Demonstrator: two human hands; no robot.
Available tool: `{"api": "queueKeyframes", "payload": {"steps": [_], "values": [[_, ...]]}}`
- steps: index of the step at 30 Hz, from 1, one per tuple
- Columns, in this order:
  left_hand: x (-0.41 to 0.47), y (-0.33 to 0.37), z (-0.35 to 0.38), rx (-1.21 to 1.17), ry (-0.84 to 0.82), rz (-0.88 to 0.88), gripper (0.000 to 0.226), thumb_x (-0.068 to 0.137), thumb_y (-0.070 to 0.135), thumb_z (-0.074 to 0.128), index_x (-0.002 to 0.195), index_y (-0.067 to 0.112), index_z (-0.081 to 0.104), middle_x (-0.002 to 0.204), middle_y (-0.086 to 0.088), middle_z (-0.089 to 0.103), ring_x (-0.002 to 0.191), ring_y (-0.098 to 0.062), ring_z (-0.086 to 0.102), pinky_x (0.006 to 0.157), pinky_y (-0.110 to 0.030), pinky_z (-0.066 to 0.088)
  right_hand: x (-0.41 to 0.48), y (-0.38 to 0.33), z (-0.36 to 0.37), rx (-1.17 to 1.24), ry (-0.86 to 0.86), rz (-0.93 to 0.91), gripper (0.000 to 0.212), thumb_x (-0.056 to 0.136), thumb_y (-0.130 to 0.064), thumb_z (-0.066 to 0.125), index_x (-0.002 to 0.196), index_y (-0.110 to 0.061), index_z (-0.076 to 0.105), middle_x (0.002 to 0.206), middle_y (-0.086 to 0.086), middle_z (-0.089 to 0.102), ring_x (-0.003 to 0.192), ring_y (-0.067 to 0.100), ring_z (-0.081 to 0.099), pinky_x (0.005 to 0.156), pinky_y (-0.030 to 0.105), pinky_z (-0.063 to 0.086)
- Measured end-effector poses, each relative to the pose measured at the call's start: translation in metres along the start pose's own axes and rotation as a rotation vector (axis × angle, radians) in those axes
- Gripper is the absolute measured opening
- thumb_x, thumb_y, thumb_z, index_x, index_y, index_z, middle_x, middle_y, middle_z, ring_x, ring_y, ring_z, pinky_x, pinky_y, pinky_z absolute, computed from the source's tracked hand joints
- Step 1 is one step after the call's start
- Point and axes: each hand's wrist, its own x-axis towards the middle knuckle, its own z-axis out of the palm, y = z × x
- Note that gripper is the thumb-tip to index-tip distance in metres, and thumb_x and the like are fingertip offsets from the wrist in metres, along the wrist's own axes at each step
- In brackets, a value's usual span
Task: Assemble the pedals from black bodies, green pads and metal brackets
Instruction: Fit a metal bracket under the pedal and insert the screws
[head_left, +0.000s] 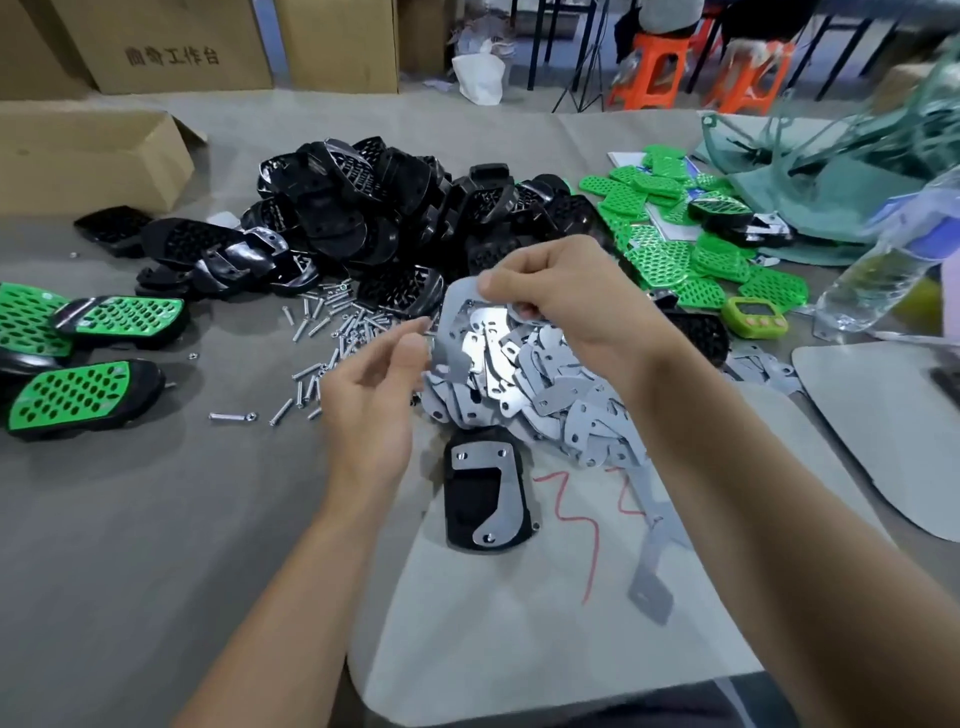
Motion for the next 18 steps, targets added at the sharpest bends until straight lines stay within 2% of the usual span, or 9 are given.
{"api": "queueKeyframes", "payload": {"steps": [3,5,7,10,12,14,16,18], "values": [[-0.003,0.008,-0.001,-0.012,-0.147,-0.091,0.012,0.08,0.019,0.08,0.092,0.016,0.082,0.07,0.003,0.074,0.059,-0.004,0.061,0.057,-0.015,0.048,-0.022,0.001,0.008,-0.07,-0.051,0.044,0.014,0.079,-0.024,0.084,0.069,-0.015,0.078,0.063,-0.002,0.059,0.064,0.013,0.045,0.065,0.029,0.042],[-0.006,0.013,-0.004,0.012,-0.272,-0.179,0.011,0.078,0.007,0.084,0.088,0.011,0.082,0.066,-0.002,0.072,0.052,-0.008,0.057,0.051,-0.017,0.046,-0.037,0.005,0.012,-0.059,-0.022,0.058,0.015,0.08,-0.022,0.082,0.069,-0.013,0.078,0.062,-0.002,0.06,0.063,0.012,0.045,0.064,0.03,0.041],[-0.008,0.019,-0.009,-0.023,-0.334,-0.276,0.012,0.07,0.011,0.084,0.082,0.01,0.082,0.066,-0.006,0.072,0.047,-0.009,0.054,0.047,-0.018,0.044,-0.053,0.011,0.016,-0.049,0.029,0.074,0.018,0.084,-0.022,0.079,0.072,-0.009,0.076,0.063,0.001,0.06,0.062,0.015,0.047,0.063,0.033,0.041],[-0.011,0.027,-0.015,0.015,-0.369,-0.304,0.003,0.074,0.009,0.082,0.075,0.012,0.083,0.063,-0.005,0.069,0.044,-0.009,0.052,0.044,-0.018,0.042,-0.073,0.02,0.019,-0.02,0.056,0.104,0.015,0.085,-0.017,0.076,0.075,-0.006,0.075,0.061,0.003,0.061,0.058,0.016,0.05,0.058,0.032,0.041],[-0.015,0.029,-0.018,0.065,-0.417,-0.319,0.005,0.078,0.006,0.08,0.082,0.007,0.082,0.062,-0.006,0.067,0.046,-0.01,0.052,0.045,-0.019,0.043,-0.085,0.024,0.022,0.018,0.061,0.112,0.013,0.085,-0.012,0.075,0.074,-0.006,0.074,0.06,0.004,0.062,0.056,0.017,0.051,0.054,0.025,0.041],[-0.017,0.031,-0.025,0.189,-0.489,-0.304,0.009,0.082,0.003,0.08,0.09,0.007,0.083,0.066,-0.012,0.07,0.049,-0.012,0.054,0.05,-0.022,0.046,-0.098,0.027,0.024,0.063,0.029,0.128,0.003,0.085,-0.007,0.074,0.082,-0.007,0.074,0.062,0.004,0.063,0.058,0.017,0.052,0.056,0.023,0.043],[-0.018,0.034,-0.031,0.336,-0.578,-0.254,0.012,0.083,0.008,0.083,0.091,0.017,0.085,0.073,-0.017,0.074,0.053,-0.015,0.058,0.055,-0.024,0.049,-0.11,0.03,0.027,0.049,-0.017,0.126,0.009,0.083,-0.003,0.073,0.085,-0.011,0.075,0.063,0.003,0.065,0.059,0.017,0.055,0.058,0.027,0.044],[-0.021,0.036,-0.033,0.391,-0.537,-0.157,0.011,0.079,0.021,0.088,0.085,0.03,0.085,0.071,-0.009,0.076,0.057,-0.016,0.064,0.06,-0.026,0.052,-0.119,0.031,0.029,0.025,0.033,0.067,0.014,0.081,-0.004,0.074,0.078,-0.017,0.076,0.063,0.004,0.068,0.058,0.018,0.057,0.057,0.035,0.045]]}}
